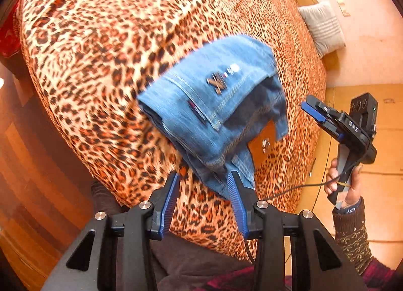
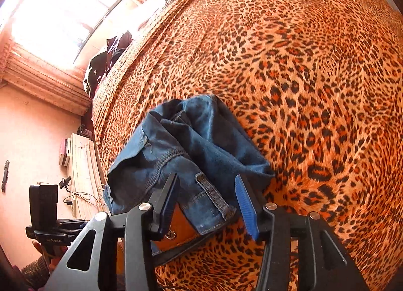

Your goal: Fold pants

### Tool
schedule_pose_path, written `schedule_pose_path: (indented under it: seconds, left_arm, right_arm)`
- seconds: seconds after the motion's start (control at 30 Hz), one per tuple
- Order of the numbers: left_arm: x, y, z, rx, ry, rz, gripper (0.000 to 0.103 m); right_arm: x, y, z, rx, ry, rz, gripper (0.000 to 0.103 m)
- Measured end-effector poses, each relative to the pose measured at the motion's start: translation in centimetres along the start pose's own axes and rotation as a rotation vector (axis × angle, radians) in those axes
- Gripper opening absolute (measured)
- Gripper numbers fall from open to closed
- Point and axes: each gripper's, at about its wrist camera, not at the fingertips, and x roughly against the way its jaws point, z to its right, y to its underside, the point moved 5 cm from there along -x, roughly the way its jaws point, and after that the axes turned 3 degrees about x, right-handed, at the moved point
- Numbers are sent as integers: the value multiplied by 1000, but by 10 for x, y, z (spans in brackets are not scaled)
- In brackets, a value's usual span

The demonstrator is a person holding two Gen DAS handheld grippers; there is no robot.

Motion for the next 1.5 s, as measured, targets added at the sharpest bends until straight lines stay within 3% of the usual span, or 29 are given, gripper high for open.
schedule_pose_path:
  seconds: [0.07, 0.13, 0.23, 0.3, 0.33, 0.37, 0.47, 0.5, 0.6, 0.67, 0.73, 0.77, 0.83, 0.87, 0.9, 0.97, 1.0, 1.1, 1.2, 1.3, 1.5]
  left_arm:
    - [-2, -16, -7, 55, -9, 25, 43]
    - [-11, -26, -9, 107, -18, 17, 43]
    - [-21, -31, -14, 173, -26, 10, 43]
    - [-30, -24, -20, 198, -11, -6, 43]
    - [-31, -22, -22, 210, -11, -11, 43]
    - [-31, -21, -21, 212, -10, -13, 43]
    - [-39, -33, -16, 168, -56, 3, 42]
    - [-47, -38, -10, 157, -82, 2, 44]
    - [-79, -40, -11, 165, -139, -54, 46]
    - [-75, -40, -9, 163, -117, -56, 44]
    - [-60, -38, 1, 93, -97, -40, 30]
    - [-49, -36, 6, 52, -112, -20, 30]
    - [-27, -35, 19, -23, -122, 29, 30]
    - [-20, -38, 27, -49, -125, 50, 31]
    - [-16, -42, 36, -69, -122, 69, 32]
    - [-17, -54, 53, -101, -120, 90, 35]
    - [-21, -59, 59, -114, -137, 92, 36]
    - [-48, -64, 60, -146, -223, 62, 36]
    - [-86, -65, 55, -190, -344, 14, 37]
    - [-86, -60, 64, -215, -382, 19, 36]
    - [-50, -51, 72, -261, -332, 26, 32]
  right_arm:
    - [-12, -20, -18, 21, -33, 3, 64]
    - [-34, -37, -35, 47, -39, -24, 65]
    - [-74, -54, -56, 94, 11, -80, 64]
    - [-103, -55, -67, 137, 79, -167, 64]
    - [-116, -48, -65, 182, 120, -223, 60]
    - [-124, -44, -69, 237, 133, -259, 35]
    - [-114, -49, -76, 284, 168, -207, 26]
    - [-114, -54, -70, 272, 181, -181, 5]
    - [-139, -60, -13, 222, 453, -257, 0]
    - [-123, -65, -5, 119, 322, -189, 2]
    - [-96, -69, -8, 50, 187, -129, 6]
    - [-85, -70, -13, 48, 142, -121, 8]
    - [-70, -65, -30, 78, 60, -118, 20]
    - [-66, -61, -38, 91, 45, -113, 37]
    - [-63, -57, -44, 102, 42, -110, 46]
    - [-63, -49, -56, 118, -12, -103, 45]
    - [-65, -47, -65, 135, -20, -96, 44]
    - [-90, -32, -64, 229, 155, -141, 35]
    - [-110, -25, -51, 238, 205, -160, 29]
    - [-106, -27, -48, 175, 191, -142, 28]
    - [-33, -11, -25, -22, 31, -31, 33]
